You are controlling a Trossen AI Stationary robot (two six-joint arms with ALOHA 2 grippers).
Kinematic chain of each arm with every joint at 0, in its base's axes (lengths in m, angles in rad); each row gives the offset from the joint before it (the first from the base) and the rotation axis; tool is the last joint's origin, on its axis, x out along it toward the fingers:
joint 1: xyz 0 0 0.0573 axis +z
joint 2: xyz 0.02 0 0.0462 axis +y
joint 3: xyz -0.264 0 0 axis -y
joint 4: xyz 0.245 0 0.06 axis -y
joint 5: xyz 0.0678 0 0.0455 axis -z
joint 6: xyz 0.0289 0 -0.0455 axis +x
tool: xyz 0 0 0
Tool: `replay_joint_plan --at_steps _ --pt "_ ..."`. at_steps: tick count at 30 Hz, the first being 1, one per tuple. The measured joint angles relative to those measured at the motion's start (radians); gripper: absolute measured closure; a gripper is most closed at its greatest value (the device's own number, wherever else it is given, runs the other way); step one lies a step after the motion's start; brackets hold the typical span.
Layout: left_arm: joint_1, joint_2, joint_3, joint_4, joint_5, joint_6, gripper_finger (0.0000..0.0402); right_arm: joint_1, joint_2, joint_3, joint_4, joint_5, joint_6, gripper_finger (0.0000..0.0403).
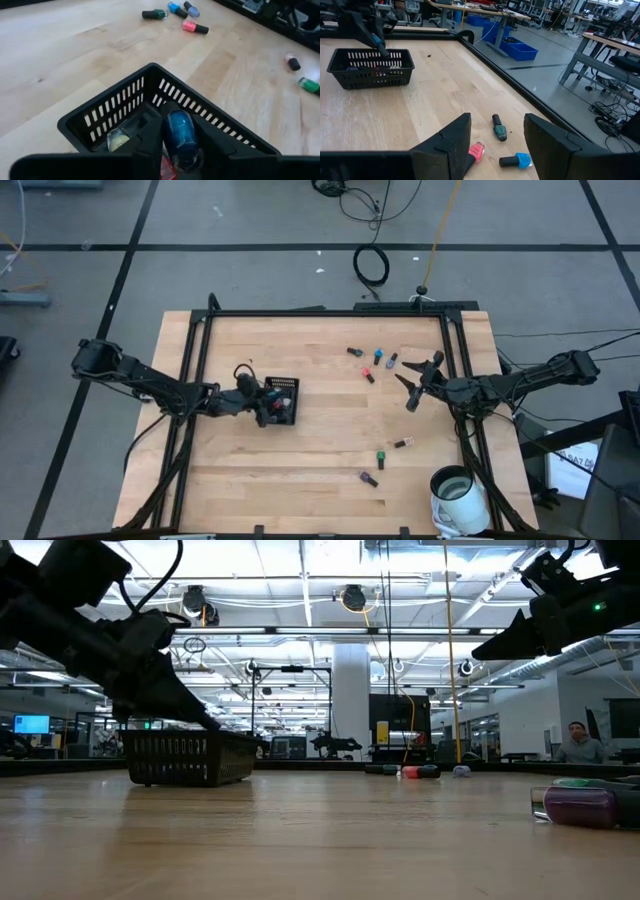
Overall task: Pick & Place Nail Polish
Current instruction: Put the dark blue nail polish into the basket, then put the brown nail polish into the basket
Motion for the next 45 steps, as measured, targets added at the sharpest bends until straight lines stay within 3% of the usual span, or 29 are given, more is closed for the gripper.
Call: replay_joint_plan --at_steps 16,22,27,32,38,42,45 --pt "0.001 0.0 0.0 0.002 -0.005 -0.001 0.0162 0.0 0.0 0.0 0.0 -0.012 0.003 0.0232" --pt "0.001 0.0 0.0 0.034 -0.006 0.034 0.0152 0.0 0.0 0.0 0.0 -0.161 -0.012 0.0232" --pt "0.001 0.0 0.0 0.042 -0.006 0.04 0.0151 0.021 0.02 0.0 0.0 -0.435 0.029 0.0232" --pt "0.001 0.0 0.0 0.042 -0.004 0.039 0.0151 0.122 0.165 0.074 -0.127 -0.521 0.154 0.0232" --pt "0.001 0.0 0.0 0.042 -0.004 0.037 0.0151 0.241 0.48 0.225 -0.238 -0.589 0.222 0.0232" --pt "0.001 0.0 0.0 0.042 -0.004 0.037 0.0151 0.283 0.65 0.32 -0.427 -0.608 0.27 0.0232" --pt "0.001 0.0 0.0 0.044 -0.004 0.037 0.0151 0.291 0.73 0.343 -0.465 -0.653 0.282 0.0232"
